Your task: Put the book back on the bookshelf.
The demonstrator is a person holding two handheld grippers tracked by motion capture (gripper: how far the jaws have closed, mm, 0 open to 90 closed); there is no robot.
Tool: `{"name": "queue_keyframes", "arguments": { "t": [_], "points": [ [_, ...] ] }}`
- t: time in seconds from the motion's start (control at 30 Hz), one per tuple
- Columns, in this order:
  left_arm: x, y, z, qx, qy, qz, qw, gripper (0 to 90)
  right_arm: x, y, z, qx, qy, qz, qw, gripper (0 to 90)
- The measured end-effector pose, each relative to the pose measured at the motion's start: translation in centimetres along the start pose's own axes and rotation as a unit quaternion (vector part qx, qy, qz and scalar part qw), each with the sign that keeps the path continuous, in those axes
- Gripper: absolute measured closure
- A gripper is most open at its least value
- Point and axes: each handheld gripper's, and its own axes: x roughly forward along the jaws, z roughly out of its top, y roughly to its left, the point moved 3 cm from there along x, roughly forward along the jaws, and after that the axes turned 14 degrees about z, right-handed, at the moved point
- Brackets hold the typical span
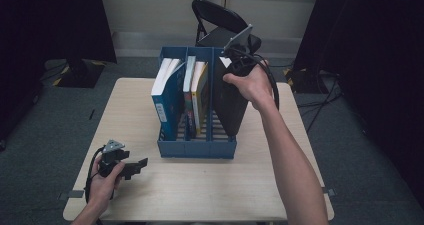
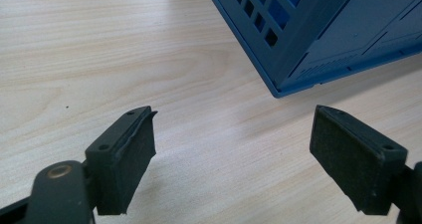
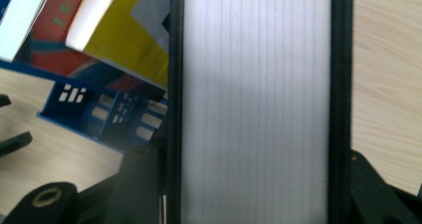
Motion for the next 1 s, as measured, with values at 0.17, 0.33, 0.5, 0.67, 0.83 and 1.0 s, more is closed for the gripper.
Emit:
{"name": "queue_keyframes", "arguments": {
  "t": [0.17, 0.33, 0.5, 0.67, 0.83, 1.0],
  "points": [
    [0.0, -0.1, 0.0, 0.0, -0.001, 0.008, 1.0, 18.0, 1.0, 0.3, 1.1, 0.022, 0.002, -0.015, 0.9997, 53.5],
    [0.0, -0.3, 0.0, 0.004, -0.002, 0.004, 1.0, 18.0, 1.7, 0.2, 1.7, 0.038, -0.002, -0.019, 0.9991, 53.5],
    [0.0, -0.3, 0.0, 0.008, 0.001, 0.007, 0.9999, 18.4, 2.8, 0.3, 1.9, 0.041, -0.009, -0.03, 0.9986, 53.4],
    [0.0, -0.4, 0.0, 0.007, 0.001, 0.009, 0.9999, 18.4, 4.1, 0.0, 1.5, 0.048, -0.014, -0.031, 0.9983, 53.5],
    [0.1, -0.4, -0.1, 0.006, 0.003, 0.008, 0.9999, 18.4, 5.2, -0.4, 0.8, 0.048, -0.038, -0.03, 0.9977, 53.4],
    [0.0, -0.4, -0.1, 0.004, 0.003, 0.008, 1.0, 18.4, 6.4, -0.7, 0.2, 0.051, -0.03, -0.027, 0.9979, 53.4]
  ]
}}
